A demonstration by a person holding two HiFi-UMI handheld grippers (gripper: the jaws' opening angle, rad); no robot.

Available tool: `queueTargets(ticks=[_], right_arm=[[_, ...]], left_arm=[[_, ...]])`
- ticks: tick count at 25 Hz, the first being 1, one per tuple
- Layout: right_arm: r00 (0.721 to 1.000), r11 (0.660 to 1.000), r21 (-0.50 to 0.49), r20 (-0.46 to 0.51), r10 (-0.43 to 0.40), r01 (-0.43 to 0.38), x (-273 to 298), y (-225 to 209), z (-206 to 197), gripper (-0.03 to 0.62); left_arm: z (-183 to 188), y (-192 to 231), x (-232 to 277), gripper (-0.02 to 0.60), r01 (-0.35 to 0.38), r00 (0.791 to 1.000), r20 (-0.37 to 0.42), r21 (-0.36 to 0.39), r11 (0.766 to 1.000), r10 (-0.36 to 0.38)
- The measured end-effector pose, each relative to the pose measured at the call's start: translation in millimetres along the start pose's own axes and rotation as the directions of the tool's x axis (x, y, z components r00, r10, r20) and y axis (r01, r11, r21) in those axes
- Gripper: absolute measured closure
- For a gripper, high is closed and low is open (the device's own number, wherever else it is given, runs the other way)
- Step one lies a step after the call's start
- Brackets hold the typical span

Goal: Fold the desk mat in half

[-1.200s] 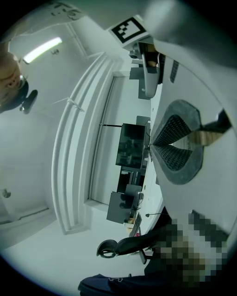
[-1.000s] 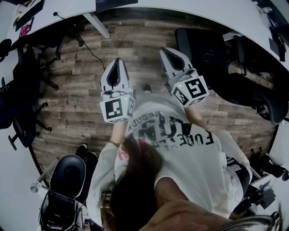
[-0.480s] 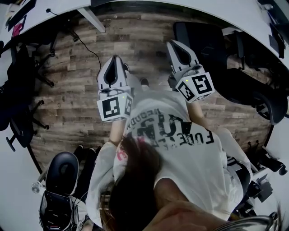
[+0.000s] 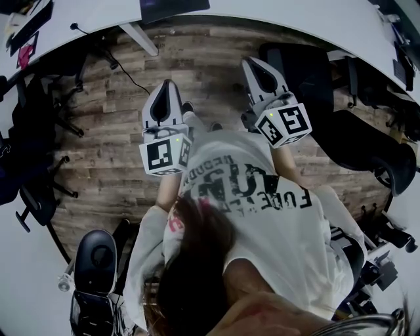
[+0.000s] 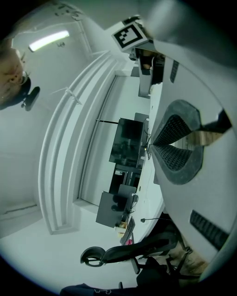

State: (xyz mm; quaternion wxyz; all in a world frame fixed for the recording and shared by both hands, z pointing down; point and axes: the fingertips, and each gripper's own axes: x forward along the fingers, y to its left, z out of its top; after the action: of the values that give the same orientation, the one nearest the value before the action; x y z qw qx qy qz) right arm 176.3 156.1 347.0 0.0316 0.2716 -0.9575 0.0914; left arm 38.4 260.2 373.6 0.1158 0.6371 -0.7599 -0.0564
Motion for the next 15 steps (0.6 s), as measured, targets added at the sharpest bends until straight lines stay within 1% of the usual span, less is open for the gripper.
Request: queueTargets(ticks=[4, 8, 15], right_arm=[[1.0, 1.0, -0.007, 0.009, 0.001, 0.0, 39.3, 5.9, 11.8, 0.594], [1.0, 1.0, 0.006, -0.003, -0.005, 0.005, 71.0, 11.6, 14.3, 0.594], [1.0, 1.0, 0.013, -0.009, -0.026, 0.026, 106.3, 14.7, 9.3, 0.594]], left_arm=[[18.7, 29.6, 25.5, 0.578, 0.01, 1.0, 0.004, 0.012, 1.0, -0.01], [33.4, 53.9, 44.8, 0.578, 0.022, 1.0, 0.012, 0.015, 1.0, -0.022], [30.3, 89.1, 65.0, 0.578, 0.028, 1.0, -0.011, 0.0, 1.0, -0.028]])
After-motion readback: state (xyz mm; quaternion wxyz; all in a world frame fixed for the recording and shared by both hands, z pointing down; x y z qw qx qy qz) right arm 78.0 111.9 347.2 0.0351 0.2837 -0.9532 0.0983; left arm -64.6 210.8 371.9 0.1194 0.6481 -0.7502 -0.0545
